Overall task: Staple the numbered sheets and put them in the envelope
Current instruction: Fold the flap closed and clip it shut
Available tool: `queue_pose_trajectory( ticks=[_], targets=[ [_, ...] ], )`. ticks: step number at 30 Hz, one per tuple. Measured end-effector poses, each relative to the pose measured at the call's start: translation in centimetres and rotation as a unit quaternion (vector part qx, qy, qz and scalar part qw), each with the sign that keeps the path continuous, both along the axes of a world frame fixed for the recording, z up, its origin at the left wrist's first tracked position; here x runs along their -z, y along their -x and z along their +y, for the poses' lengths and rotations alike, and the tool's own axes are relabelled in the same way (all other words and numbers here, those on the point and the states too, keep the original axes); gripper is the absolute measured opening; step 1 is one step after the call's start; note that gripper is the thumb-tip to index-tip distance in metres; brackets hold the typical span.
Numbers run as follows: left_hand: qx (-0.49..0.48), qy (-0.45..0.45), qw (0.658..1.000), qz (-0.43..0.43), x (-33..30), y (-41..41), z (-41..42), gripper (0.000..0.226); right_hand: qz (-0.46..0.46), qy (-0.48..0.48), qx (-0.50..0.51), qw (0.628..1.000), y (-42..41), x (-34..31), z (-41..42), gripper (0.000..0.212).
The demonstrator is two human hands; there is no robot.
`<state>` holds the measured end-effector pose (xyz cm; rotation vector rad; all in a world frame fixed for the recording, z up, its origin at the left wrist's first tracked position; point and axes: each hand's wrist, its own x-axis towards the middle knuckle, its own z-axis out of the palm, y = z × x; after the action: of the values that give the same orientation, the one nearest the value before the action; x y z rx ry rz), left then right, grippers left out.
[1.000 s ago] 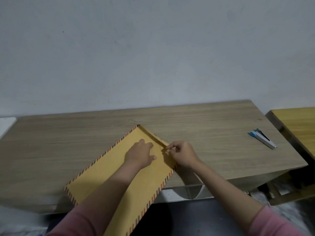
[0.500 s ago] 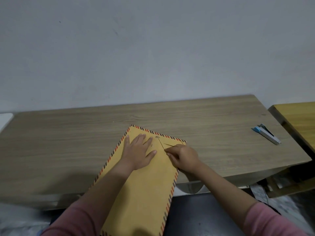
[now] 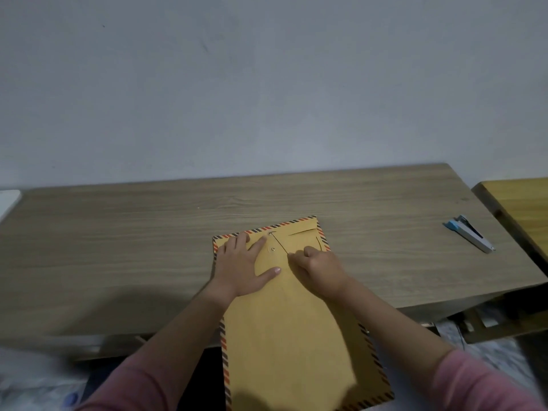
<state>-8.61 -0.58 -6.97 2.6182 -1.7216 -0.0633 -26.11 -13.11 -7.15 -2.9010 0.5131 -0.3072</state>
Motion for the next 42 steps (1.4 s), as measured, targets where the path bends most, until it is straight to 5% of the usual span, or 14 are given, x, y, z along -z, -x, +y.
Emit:
queue_pose_trajectory(
  ticks=[5, 14, 27, 42],
  targets=[
    [-0.004, 0.020, 1.000, 0.001, 0.3, -0.1, -0.1, 0.093, 0.061, 0.004, -0.017, 0.998, -0.3, -0.3, 0.3, 0.036],
    [0.010, 0.011, 1.000, 0.024, 0.1, -1.3, -0.2, 0.054, -0.015, -0.104, 0.013, 0.994, -2.8, -0.8, 2.9, 0.030],
    [-0.032, 0.064, 0.993, 0.098, 0.9, -0.8, 0.3, 0.060, -0.062, -0.151, 0.070, 0.984, -1.8, -0.9, 0.7, 0.022],
    [0.034, 0.099, 0.981, 0.161, 0.9, -0.4, 0.4, 0.062, 0.025, -0.145, 0.069, 0.987, -5.7, -2.9, -0.2, 0.015]
  ],
)
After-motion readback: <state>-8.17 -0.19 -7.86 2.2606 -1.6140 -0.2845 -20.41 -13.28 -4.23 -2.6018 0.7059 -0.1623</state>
